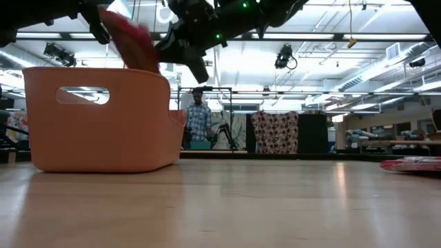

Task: Sort popcorn bags into baskets
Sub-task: Put the popcorn bag into the orange bin

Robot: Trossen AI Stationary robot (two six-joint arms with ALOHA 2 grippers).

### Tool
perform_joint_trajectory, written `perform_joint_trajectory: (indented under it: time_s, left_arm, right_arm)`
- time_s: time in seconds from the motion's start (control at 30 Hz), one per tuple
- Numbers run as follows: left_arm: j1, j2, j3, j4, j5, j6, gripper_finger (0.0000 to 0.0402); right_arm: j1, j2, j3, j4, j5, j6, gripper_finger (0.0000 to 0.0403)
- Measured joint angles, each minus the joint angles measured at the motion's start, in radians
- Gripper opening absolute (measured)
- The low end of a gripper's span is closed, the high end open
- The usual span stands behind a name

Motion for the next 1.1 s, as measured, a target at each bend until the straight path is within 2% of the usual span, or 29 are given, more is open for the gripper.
perform_joint_trajectory:
  time_s: [0.13, 0.43, 0.7, 0.83, 0.93, 1.1]
  left_arm:
    - [0.000, 0.000, 0.000, 0.009, 0.000, 0.001, 0.0105]
    - [0.000, 0.000, 0.000, 0.034, 0.000, 0.003, 0.0105]
    - [0.000, 0.000, 0.000, 0.047, 0.000, 0.016, 0.0105]
    - [0.000, 0.000, 0.000, 0.049, 0.000, 0.028, 0.0105]
    - [0.000, 0.000, 0.000, 0.049, 0.000, 0.027, 0.0105]
    - [0.000, 0.001, 0.000, 0.050, 0.000, 0.027, 0.0105]
  right_arm:
    - [-0.002, 0.000, -0.016, 0.000, -0.010, 0.064, 0.0005]
    - [0.000, 0.000, -0.028, 0.015, -0.084, 0.081, 0.0005]
    - [-0.004, 0.017, -0.025, 0.117, -0.118, 0.115, 0.0005]
    - [-0.003, 0.069, -0.011, 0.133, -0.080, 0.118, 0.0005]
    - [-0.004, 0.108, -0.004, 0.127, -0.018, 0.062, 0.0007]
    - [-0.008, 0.132, 0.004, 0.129, -0.002, 0.021, 0.0036]
